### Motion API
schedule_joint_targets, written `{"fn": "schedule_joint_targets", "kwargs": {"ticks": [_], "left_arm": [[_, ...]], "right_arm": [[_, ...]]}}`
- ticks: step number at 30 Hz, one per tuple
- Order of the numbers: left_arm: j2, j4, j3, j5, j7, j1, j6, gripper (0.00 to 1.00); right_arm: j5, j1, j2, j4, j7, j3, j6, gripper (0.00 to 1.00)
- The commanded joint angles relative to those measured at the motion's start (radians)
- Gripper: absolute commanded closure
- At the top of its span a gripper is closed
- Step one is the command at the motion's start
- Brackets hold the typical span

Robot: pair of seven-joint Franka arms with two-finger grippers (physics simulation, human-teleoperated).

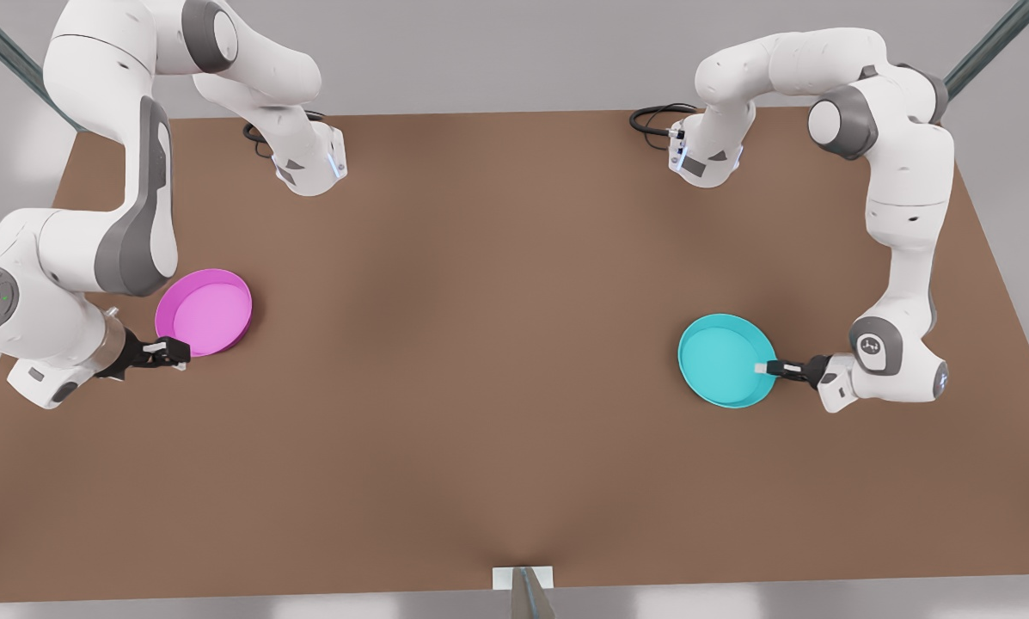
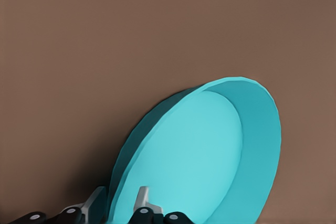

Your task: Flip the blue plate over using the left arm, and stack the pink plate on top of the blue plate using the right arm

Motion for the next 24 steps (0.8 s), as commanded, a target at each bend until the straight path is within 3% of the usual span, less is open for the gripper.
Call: {"fn": "schedule_joint_targets", "kwargs": {"ticks": [1,24], "left_arm": [[0.000,0.001,-0.001,0.001,0.000,0.000,0.000,0.56],[0.008,0.005,-0.001,0.001,-0.005,0.000,-0.006,0.72]], "right_arm": [[0.000,0.000,0.000,0.000,0.000,0.000,0.000,0.00],[0.000,0.011,0.000,-0.001,0.003,0.000,0.002,0.00]]}}
